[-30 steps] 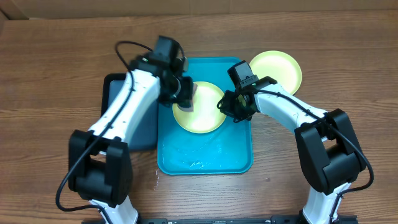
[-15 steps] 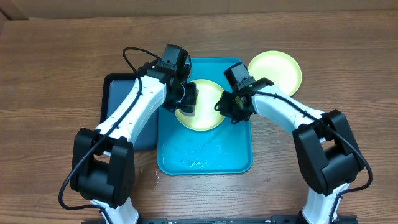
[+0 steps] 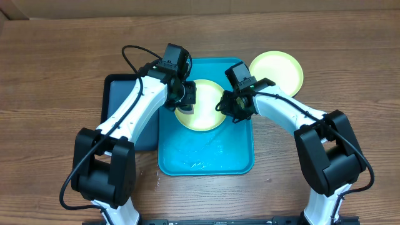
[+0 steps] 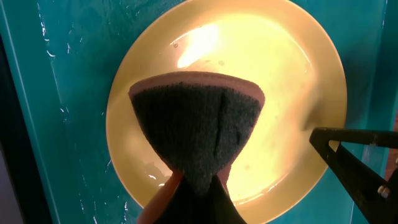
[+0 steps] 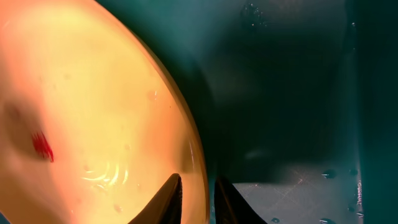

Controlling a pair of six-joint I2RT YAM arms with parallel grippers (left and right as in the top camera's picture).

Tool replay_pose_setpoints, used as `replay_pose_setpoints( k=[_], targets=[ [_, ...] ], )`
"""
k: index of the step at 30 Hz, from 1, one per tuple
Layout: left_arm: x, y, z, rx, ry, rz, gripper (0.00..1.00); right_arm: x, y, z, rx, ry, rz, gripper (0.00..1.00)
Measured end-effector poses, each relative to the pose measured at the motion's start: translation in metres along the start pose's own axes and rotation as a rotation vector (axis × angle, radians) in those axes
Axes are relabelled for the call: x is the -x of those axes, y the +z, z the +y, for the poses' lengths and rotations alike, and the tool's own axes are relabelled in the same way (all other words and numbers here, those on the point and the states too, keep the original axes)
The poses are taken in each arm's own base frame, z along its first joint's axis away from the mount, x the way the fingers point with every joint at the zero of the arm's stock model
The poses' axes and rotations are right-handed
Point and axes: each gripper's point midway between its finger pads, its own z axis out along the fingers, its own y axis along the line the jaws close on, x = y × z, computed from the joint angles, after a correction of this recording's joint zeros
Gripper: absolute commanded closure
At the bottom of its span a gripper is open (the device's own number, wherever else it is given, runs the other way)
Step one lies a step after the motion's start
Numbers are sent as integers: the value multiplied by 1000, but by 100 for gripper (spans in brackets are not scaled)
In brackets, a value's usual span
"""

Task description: Clean dirty plates on tray and stack at the side

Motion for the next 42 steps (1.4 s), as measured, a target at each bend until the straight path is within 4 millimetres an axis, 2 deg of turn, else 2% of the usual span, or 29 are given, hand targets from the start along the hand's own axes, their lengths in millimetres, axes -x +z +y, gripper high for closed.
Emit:
replay_pose_setpoints(
  k=[17,25,42],
  targets=[
    [-4,23,12,53,-6,36,96,0,0,-1,-7,-99,-2,82],
    [-4,26,13,56,-7,39,96,-1,0,-3,-12,-122,3,85],
    [0,26,11,57,0,20,96,-1,-1,-3,-14,-138,6,85]
  ],
)
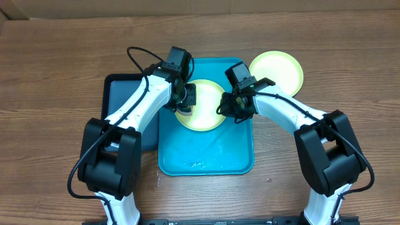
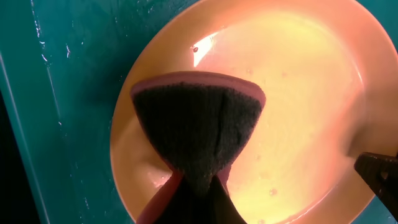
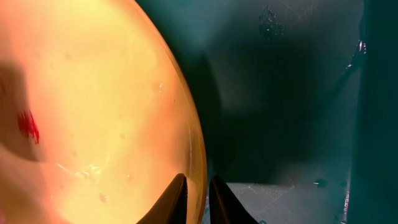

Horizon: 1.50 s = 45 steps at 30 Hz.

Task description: Clean dirty plates on tray and stack at the side

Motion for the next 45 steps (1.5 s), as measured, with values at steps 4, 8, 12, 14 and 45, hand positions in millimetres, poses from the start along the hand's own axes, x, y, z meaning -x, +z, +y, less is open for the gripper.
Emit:
replay_pose_setpoints(
  k=[4,8,12,14,45],
  targets=[
    [1,0,0,2,0,-6,96,0,0,0,0,-4,0,85],
    [2,0,0,3,0,-7,96,2,-2,0,3,-5,-6,90],
    [2,0,1,6,0,-8,96,5,-6,-1,8,-1,-16,90],
    [2,0,1,6,0,-8,96,6,-7,-1,9,0,-19,90],
    [3,0,2,11,1,-13,96,3,-9,-2,4,1,-8,96]
  ],
)
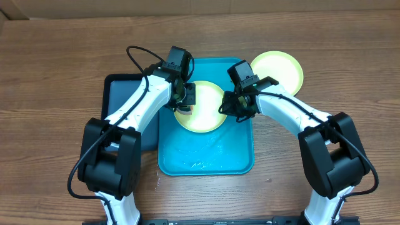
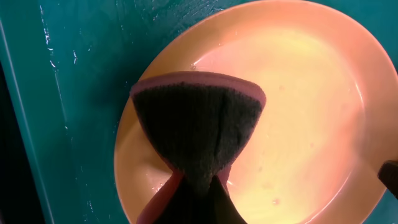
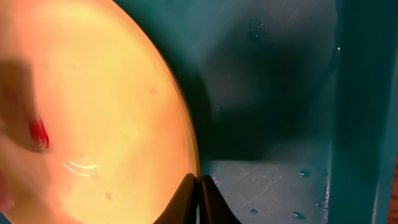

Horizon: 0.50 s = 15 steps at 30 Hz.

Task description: Clean dirty plates on tray and stack at the side

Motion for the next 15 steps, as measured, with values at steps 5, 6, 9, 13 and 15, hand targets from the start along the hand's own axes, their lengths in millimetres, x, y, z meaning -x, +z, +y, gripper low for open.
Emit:
replay_pose_setpoints(
  k=[5,6,9,13,15],
  targets=[
    [1,1,0,-2,1,-8,96,-1,0,3,15,-1,7,96],
    [2,2,-1,-5,1,-13,96,-1,0,3,17,-1,8,96],
    [2,5,0,-8,2,-21,96,-2,0,3,19,-1,10,96],
    [-1,11,1,-7,2,-21,96,-2,0,4,22,-1,12,96],
    [-5,14,4,-1,1,-14,96,-2,0,4,22,-1,12,96]
  ],
)
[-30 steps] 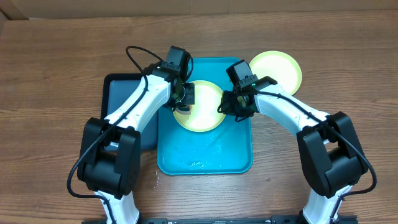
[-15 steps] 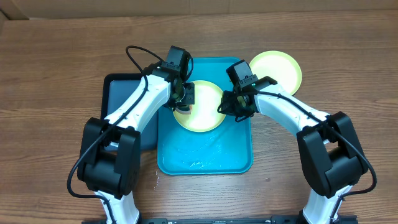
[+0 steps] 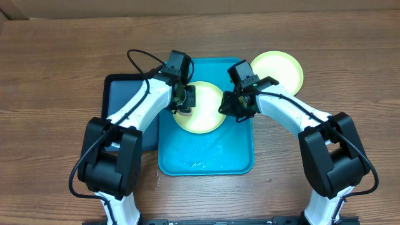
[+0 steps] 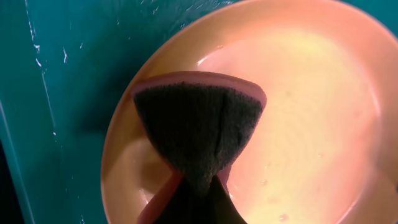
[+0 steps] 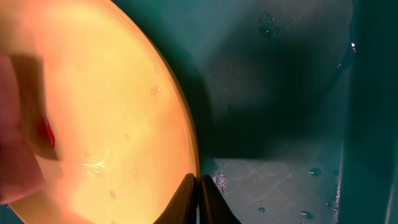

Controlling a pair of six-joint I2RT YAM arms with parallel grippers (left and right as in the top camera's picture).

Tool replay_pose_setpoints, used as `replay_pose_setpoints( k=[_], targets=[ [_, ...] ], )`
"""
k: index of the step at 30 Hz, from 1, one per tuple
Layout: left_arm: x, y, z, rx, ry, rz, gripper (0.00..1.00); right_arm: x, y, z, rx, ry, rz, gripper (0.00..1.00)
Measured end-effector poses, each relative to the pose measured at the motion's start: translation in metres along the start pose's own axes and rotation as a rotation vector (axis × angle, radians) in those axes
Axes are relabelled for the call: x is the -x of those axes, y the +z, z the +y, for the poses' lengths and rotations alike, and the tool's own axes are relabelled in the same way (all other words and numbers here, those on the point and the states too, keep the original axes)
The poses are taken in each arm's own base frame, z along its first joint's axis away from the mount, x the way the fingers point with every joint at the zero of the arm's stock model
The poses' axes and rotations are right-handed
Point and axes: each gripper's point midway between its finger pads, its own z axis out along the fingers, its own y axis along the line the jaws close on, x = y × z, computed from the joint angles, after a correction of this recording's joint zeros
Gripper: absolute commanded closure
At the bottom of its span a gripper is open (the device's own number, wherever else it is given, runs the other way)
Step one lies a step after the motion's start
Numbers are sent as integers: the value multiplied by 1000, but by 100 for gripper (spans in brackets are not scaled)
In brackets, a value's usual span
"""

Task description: Clean dirty plates on tray and stack at the side

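Note:
A wet yellow plate point(image 3: 201, 114) lies in the blue tray point(image 3: 206, 159); a red smear point(image 5: 44, 132) shows on it in the right wrist view. My left gripper point(image 3: 182, 100) is shut on a dark sponge point(image 4: 198, 134) with a pink backing, pressed on the plate's left part point(image 4: 298, 118). My right gripper point(image 5: 198, 198) is shut on the plate's right rim point(image 5: 189, 134), fingers pinched together. A second yellow plate point(image 3: 281, 70) lies on the table to the right of the tray.
A dark tray point(image 3: 122, 112) sits to the left of the blue one, partly under my left arm. Water drops and streaks lie on the blue tray's floor point(image 5: 292, 186). Bare wooden table point(image 3: 56, 75) surrounds the trays.
The sponge sits slightly lower and more to the left on the plate. My right gripper still pinches the rim, hardly moved.
At first the sponge was on the plate and my right fingers stood slightly apart around its right rim. Later the sponge was nearer the plate's left edge. Then the right fingers were pinched together on the rim, and the sponge has kept shifting over the plate.

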Motion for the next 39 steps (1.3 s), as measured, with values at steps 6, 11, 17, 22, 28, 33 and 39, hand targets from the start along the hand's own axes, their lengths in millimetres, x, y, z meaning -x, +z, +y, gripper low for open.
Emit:
replay_pose_setpoints(
  k=[6,11,17,22,28,33,39],
  targets=[
    [-3,5,6,22,0,-4,96,0,0,0,2,0,-1,96],
    [-5,13,6,14,0,-20,96,1,0,1,5,-1,-2,96],
    [-8,21,3,-17,-15,-30,96,1,0,1,4,-1,-2,96],
    [-9,21,-9,-92,-15,-19,96,1,0,1,2,-1,-2,96],
    [-7,16,-42,-284,2,-15,96,1,0,0,2,-1,-3,96],
    [-1,0,-50,-417,-15,22,96,0,0,1,4,-1,-2,96],
    [40,-40,-36,-455,-28,-47,96,0,0,1,5,-1,-1,96]
  ],
)
